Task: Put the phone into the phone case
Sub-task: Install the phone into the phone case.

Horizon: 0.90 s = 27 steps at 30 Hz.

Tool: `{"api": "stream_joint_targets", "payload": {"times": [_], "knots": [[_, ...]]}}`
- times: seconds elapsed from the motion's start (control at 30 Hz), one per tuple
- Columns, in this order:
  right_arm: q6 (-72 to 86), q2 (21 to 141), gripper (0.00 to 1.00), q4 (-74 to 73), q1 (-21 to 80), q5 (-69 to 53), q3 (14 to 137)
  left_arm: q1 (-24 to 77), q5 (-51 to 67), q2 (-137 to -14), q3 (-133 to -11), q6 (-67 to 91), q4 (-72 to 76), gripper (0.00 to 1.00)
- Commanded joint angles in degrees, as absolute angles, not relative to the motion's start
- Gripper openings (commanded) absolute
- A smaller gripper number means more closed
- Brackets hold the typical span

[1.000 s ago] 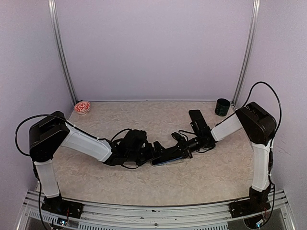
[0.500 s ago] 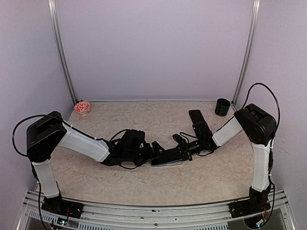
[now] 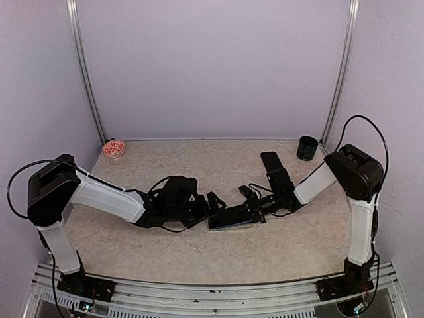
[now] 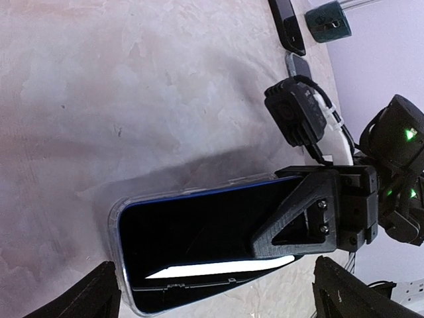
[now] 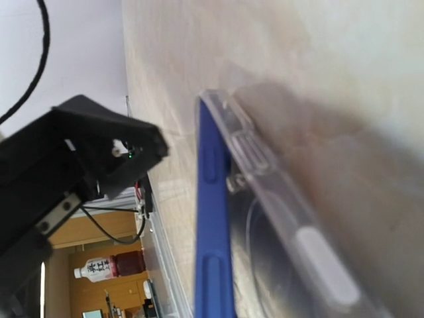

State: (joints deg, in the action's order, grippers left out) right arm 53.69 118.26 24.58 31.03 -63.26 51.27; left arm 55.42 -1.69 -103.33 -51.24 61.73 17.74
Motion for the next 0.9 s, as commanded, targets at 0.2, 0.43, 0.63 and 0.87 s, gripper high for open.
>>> {"api": "stream_joint_targets", "payload": {"times": [0.2,0.43,0.63,0.87], "knots": [[58.1,115.7,0.0,27.7,32.2,-63.9,49.3,54.6,-2.4,-104.7,-49.7,61.9,16.4,0.99],[59.9,114.3,0.0,30.6,32.2,-65.2,48.4,54.1,-1.0,-105.6,-49.5,62.3,17.8,0.99],[61.1,113.2,0.0,32.7,32.1,-65.6,48.4,54.1,1.3,-106.0,-47.9,63.4,21.4,0.99],[61.7,112.2,0.0,34.5,32.2,-66.1,48.1,53.7,5.0,-106.3,-44.8,64.8,30.1,0.99]]}}
